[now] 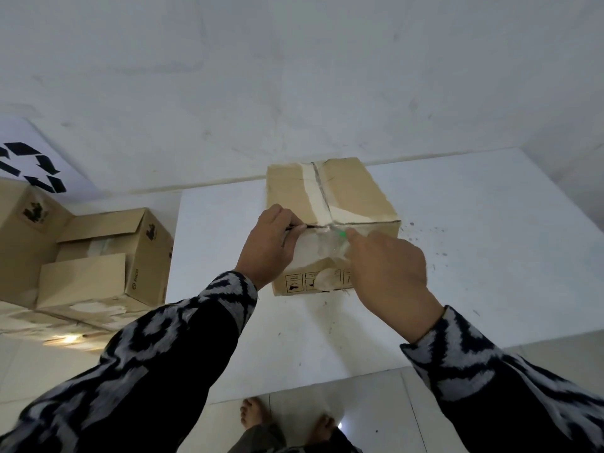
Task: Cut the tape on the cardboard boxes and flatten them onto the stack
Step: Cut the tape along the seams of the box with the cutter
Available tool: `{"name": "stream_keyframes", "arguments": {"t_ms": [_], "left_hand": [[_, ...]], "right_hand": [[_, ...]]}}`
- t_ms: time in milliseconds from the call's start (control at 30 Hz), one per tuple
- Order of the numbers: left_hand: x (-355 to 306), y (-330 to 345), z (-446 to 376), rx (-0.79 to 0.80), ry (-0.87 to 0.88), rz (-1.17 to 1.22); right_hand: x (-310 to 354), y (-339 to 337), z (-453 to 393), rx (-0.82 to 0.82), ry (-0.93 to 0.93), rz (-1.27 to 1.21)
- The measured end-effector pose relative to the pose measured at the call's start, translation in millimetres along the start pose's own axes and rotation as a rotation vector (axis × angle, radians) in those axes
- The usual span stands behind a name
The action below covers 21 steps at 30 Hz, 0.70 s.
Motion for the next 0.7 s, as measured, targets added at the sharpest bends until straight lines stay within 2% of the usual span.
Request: {"name": "stream_keyframes", "arguments": {"t_ms": [333,700], "left_hand": [[-2,18,7,0.013,0.035,-0.034],[1,24,11,0.01,-0.008,-0.007]], "right_hand": [[-16,19,2,-0.039,0.046,-0.04],[-19,34,-2,-0.042,0.018,-0.075]]}}
Point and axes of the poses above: each hand's wrist, its own z-axis away from the middle knuckle, its own y-axis out of the palm, x = y × z, the point moved 3 cm from there along -z, towards the middle knuckle, and after that the axes turned 14 degrees about x, right-handed, at the moved point
